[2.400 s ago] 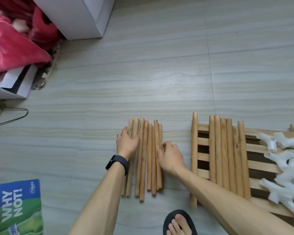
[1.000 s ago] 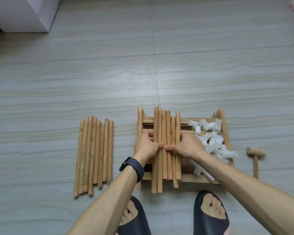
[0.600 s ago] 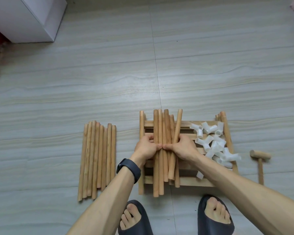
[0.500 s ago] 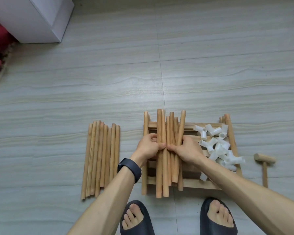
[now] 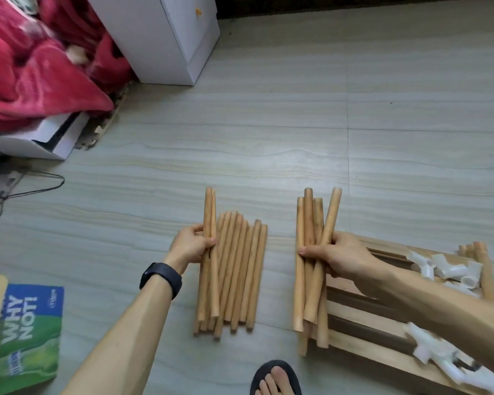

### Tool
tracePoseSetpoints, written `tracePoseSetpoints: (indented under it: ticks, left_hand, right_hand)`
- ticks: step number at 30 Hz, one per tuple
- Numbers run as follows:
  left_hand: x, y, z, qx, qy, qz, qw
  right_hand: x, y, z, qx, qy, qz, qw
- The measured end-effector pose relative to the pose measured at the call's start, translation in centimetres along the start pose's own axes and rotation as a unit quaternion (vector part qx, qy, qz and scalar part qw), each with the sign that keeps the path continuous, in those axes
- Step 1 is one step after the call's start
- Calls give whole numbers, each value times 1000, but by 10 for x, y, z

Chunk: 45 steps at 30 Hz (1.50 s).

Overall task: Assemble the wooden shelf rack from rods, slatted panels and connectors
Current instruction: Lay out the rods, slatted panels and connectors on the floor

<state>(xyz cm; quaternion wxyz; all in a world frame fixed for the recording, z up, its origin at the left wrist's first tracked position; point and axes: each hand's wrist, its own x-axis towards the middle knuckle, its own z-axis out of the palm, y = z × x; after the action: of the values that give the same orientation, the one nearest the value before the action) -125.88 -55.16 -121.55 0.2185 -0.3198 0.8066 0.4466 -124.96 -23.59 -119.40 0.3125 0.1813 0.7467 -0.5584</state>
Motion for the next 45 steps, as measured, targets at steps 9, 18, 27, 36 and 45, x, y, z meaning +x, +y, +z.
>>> tracePoseSetpoints:
  ticks: [9,18,27,36,45]
  left_hand:
    - [31,-80,-14,191,101,11,976]
    - [34,-91,7,116,94,44,988]
    - [0,-108,41,178,36,43,982]
    - [-4,-95,51,262,14,30,965]
    - [7,-114,39,245,25,44,968]
  right_hand:
    - [40,12,130,-91,6,38,995]
    - [49,35,168,-159,34,49,985]
    - [23,53,143,-180,72,56,980]
    - [13,54,155,-73,-26,28,997]
    - [12,64,165,14,-27,10,999]
